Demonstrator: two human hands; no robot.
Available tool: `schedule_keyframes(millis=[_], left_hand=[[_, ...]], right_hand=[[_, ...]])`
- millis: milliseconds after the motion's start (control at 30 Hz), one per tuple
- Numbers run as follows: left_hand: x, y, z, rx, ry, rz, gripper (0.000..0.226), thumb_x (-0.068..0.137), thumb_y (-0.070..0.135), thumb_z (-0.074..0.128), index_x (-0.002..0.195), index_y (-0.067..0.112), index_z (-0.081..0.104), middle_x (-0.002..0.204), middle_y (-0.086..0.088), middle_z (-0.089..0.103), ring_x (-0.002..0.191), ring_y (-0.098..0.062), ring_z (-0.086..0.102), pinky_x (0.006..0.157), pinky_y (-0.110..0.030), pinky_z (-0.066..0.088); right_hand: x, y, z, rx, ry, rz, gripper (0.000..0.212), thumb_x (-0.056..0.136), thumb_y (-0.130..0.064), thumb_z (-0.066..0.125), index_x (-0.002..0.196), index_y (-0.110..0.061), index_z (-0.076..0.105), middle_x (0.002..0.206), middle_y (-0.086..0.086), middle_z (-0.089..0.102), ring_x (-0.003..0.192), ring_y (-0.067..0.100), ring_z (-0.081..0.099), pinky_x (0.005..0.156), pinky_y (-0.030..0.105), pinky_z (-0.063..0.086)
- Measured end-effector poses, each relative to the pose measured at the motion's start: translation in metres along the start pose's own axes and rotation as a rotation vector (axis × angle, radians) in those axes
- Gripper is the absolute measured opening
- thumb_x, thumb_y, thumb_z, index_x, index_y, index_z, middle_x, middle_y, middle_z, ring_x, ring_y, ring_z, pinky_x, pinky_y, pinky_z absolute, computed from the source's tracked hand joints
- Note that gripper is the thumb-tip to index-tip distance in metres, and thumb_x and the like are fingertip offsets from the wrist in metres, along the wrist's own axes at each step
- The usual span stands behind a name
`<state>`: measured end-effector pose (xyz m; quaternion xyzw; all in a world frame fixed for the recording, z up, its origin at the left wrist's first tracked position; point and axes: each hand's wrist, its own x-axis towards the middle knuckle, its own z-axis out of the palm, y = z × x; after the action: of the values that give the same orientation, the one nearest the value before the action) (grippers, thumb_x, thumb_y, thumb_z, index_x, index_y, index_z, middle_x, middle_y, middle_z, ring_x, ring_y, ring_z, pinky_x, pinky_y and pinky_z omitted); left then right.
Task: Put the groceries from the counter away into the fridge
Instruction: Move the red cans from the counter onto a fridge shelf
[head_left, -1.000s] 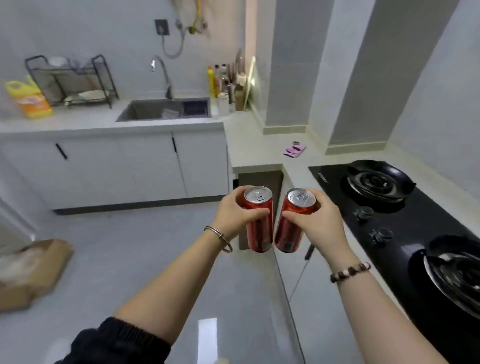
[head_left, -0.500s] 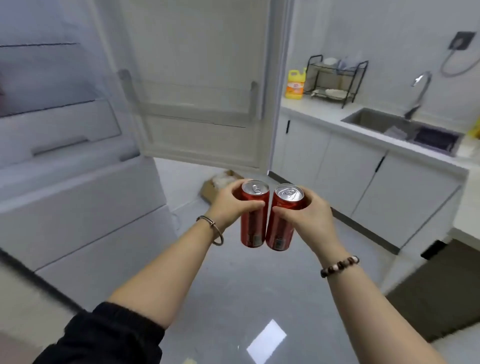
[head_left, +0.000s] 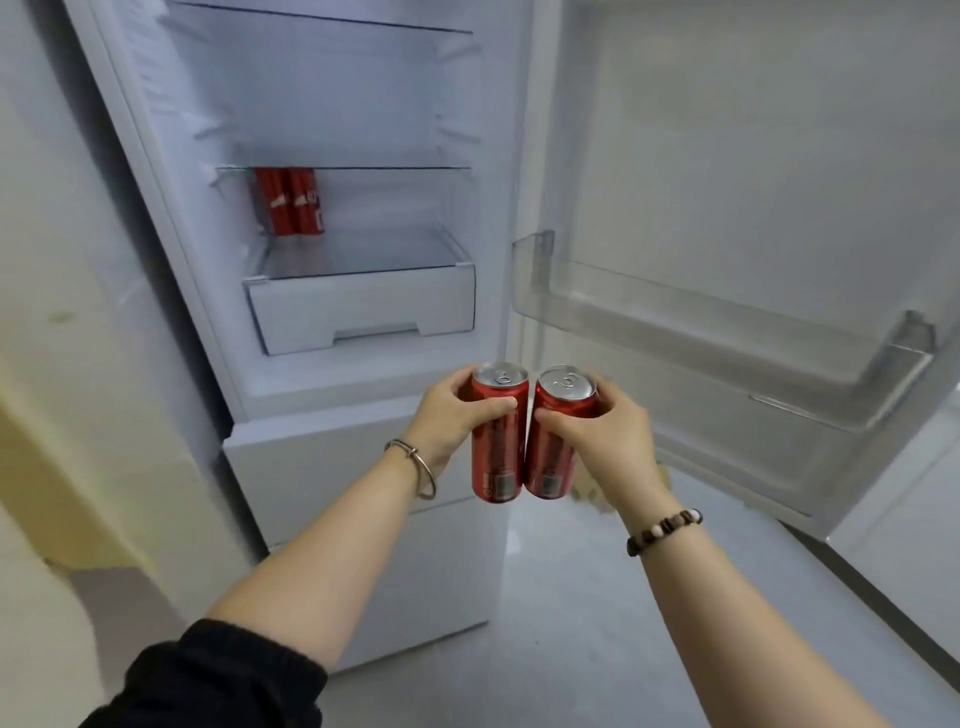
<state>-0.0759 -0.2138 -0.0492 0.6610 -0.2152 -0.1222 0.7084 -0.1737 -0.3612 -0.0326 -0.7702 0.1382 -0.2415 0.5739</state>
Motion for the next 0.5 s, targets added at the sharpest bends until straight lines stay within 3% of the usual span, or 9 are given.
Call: schedule_keyframes(millis=[167,367,500], left_hand=[[0.059,0.011,-0.062,0.026,0.064,0.026,0.036,0.074,0.002,0.074,0.102,0.023,0.065,0.094,0.004,0.07,0.086,-0.007,0.065,0.075,-0.019,0.05],[0.129,0.031,-0.125,0.062,0.173,0.054,0.03,0.073,0.009,0.076,0.1,0.019,0.066,0.096,0.0,0.07,0.089,-0.012,0.065,0.081,-0.025,0.052],[0.175,0.037,-0.155,0.018,0.272,0.099,0.026,0.077,0.003,0.072,0.097,0.019,0.066,0.093,0.0,0.07,0.083,-0.01,0.065,0.075,-0.024,0.052]], right_hand=[[0.073,-0.003,0.068,0.087,-0.086,-0.022,0.043,0.069,-0.013,0.081,0.105,-0.028,0.063,0.099,-0.01,0.07,0.089,0.004,0.066,0.079,0.025,0.051],[0.154,-0.018,0.141,0.12,-0.144,-0.116,0.042,0.073,-0.014,0.078,0.109,-0.023,0.059,0.099,-0.011,0.066,0.089,0.001,0.063,0.078,0.023,0.05],[0.204,-0.024,0.186,0.178,-0.154,-0.179,0.042,0.075,-0.016,0.076,0.113,-0.021,0.057,0.105,-0.007,0.065,0.092,0.001,0.062,0.077,0.018,0.049]])
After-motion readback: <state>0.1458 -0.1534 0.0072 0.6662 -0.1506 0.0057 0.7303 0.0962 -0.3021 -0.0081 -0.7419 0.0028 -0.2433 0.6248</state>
